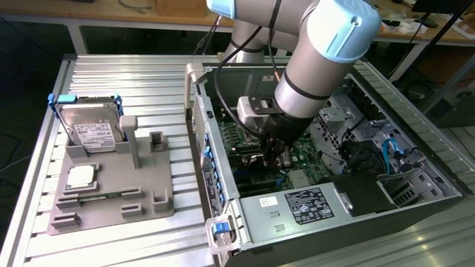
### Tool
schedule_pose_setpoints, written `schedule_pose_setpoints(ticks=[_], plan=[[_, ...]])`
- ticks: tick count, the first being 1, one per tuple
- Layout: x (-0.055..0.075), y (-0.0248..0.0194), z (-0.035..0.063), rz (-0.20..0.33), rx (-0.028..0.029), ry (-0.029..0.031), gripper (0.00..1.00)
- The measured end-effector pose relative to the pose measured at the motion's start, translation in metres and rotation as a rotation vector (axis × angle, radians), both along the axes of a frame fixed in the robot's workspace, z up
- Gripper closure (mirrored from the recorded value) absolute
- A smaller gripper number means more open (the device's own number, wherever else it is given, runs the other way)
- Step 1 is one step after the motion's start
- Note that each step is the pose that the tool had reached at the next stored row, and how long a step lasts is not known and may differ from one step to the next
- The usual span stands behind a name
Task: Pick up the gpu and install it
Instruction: 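Insert the gpu into the slot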
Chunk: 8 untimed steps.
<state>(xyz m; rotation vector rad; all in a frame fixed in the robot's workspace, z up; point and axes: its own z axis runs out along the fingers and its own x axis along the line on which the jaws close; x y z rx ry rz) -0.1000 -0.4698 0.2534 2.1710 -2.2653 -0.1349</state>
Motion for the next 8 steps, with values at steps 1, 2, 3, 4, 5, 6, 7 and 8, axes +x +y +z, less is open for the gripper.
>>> schedule_pose_setpoints(ticks=[1,2,3,4,5,6,7,8], plan=[[0.0000,0.0000,-0.0003,0.000,-0.0002,0.0001,0.73],[0.0000,0.0000,-0.0005,0.000,-0.0003,0.0001,0.73],[-0.0001,0.0000,-0.0008,0.000,-0.0004,0.0002,0.73],[-0.0001,0.0000,-0.0011,0.000,-0.0003,0.0002,0.73],[-0.0001,0.0000,-0.0014,0.000,-0.0003,0.0002,0.73],[-0.0001,0.0000,-0.0017,0.000,-0.0002,0.0002,0.73],[-0.0002,0.0000,-0.0020,0.000,-0.0001,0.0001,0.73],[-0.0002,0.0000,-0.0023,0.000,0.0000,0.0000,0.73]])
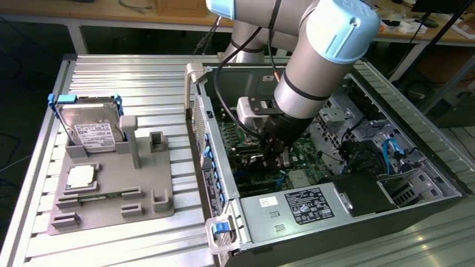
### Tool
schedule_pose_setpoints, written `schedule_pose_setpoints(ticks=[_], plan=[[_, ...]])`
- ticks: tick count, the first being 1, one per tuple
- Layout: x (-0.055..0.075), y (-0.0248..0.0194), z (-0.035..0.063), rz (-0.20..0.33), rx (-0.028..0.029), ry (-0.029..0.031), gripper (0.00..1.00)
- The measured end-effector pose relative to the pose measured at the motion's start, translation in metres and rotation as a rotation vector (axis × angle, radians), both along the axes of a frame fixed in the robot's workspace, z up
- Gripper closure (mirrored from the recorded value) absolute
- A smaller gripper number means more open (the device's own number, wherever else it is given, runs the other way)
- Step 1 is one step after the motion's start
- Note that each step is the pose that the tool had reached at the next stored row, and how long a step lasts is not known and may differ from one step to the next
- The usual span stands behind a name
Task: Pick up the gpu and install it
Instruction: 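Insert the gpu into the slot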
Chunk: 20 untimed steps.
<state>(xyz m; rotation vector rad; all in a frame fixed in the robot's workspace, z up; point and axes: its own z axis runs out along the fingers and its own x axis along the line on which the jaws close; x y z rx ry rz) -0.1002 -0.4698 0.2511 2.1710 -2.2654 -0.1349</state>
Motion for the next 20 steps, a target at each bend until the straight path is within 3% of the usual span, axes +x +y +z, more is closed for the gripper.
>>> schedule_pose_setpoints(ticks=[20], plan=[[-0.0015,0.0000,-0.0029,0.000,0.0003,-0.0001,0.73]])
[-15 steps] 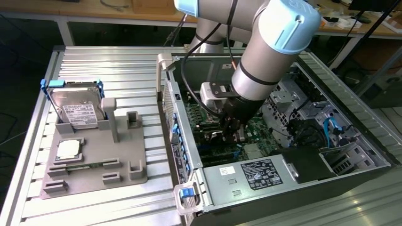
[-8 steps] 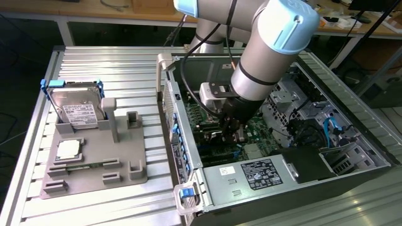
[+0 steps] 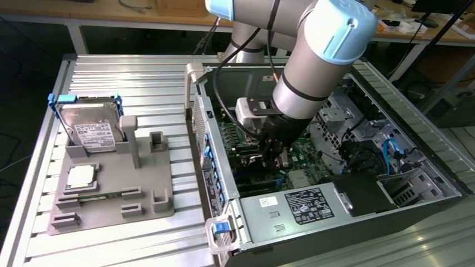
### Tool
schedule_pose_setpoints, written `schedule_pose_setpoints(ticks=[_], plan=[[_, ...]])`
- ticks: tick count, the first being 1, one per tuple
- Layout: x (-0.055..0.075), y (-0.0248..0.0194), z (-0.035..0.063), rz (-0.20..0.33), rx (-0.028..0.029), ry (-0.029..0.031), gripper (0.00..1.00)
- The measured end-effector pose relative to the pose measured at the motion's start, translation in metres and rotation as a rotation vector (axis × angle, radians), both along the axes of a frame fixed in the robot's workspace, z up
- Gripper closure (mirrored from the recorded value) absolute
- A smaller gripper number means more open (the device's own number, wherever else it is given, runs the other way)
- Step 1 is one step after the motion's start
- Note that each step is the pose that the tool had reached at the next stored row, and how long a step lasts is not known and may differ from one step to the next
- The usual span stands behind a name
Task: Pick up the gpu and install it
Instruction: 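Insert the gpu into the slot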
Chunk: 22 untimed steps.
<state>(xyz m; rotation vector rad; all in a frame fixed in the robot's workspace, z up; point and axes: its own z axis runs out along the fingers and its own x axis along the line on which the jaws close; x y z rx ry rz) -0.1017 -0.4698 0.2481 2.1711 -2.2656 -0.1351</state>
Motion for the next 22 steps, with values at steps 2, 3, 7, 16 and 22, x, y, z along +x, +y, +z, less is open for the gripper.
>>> schedule_pose_setpoints(ticks=[2,3,7,16,22], plan=[[0.0000,0.0000,0.0007,0.000,0.0004,-0.0002,0.73],[0.0000,0.0000,0.0008,0.000,0.0005,-0.0002,0.73],[0.0000,0.0000,0.0018,0.000,0.0001,0.0000,0.73],[0.0000,0.0000,0.0040,0.000,0.0000,0.0000,0.73],[0.0000,0.0006,0.0039,0.000,0.0024,0.0001,0.73]])
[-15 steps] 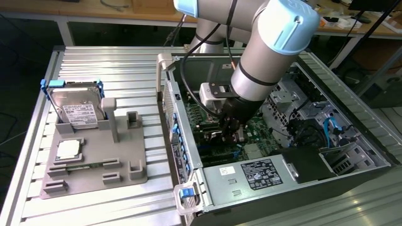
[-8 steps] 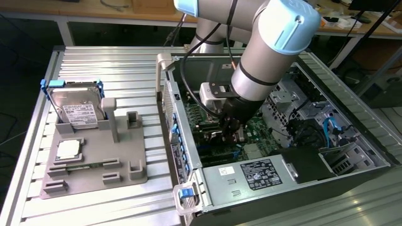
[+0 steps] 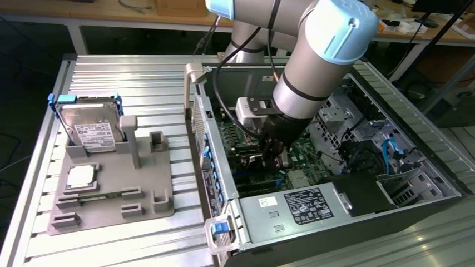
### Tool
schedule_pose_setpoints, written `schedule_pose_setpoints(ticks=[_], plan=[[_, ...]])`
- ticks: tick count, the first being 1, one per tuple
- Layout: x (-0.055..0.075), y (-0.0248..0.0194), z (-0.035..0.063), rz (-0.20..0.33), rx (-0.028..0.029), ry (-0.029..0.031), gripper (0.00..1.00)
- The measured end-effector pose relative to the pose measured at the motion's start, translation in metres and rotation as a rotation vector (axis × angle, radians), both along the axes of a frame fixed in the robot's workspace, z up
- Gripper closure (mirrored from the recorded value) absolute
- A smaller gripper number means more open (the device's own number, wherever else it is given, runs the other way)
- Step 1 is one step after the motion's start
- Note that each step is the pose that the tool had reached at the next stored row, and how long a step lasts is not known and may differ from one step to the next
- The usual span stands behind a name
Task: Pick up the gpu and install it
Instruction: 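Insert the gpu into the slot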
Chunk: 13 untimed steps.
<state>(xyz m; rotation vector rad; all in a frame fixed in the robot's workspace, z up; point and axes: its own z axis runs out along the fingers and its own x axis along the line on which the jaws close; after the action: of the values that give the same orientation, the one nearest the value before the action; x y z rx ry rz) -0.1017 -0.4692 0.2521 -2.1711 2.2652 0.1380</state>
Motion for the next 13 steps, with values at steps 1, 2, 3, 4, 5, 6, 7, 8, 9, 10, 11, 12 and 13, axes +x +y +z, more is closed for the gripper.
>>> schedule_pose_setpoints(ticks=[1,2,3,4,5,6,7,8,9,10,11,12,13], plan=[[0.0000,0.0000,0.0000,0.000,0.0001,0.0000,0.73],[0.0000,0.0000,0.0000,0.000,0.0002,-0.0001,0.73],[0.0000,0.0000,0.0000,0.000,0.0002,0.0000,0.73],[0.0000,0.0000,0.0000,0.000,0.0003,0.0000,0.73],[0.0000,0.0001,0.0002,0.000,0.0006,-0.0001,0.73],[0.0000,0.0000,0.0010,0.000,0.0010,0.0000,0.73],[-0.0002,0.0004,0.0009,0.000,0.0042,-0.0001,0.73],[-0.0003,0.0003,-0.0001,0.000,0.0039,0.0000,0.73],[-0.0004,-0.0006,-0.0002,0.000,0.0035,-0.0001,0.73],[-0.0010,-0.0007,-0.0023,0.000,0.0029,0.0002,0.73],[-0.0026,-0.0006,-0.0067,0.000,0.0034,0.0001,0.73],[-0.0027,-0.0003,-0.0076,0.000,0.0017,0.0010,0.73],[-0.0029,-0.0006,0.0017,0.000,0.0037,-0.0001,0.73]])
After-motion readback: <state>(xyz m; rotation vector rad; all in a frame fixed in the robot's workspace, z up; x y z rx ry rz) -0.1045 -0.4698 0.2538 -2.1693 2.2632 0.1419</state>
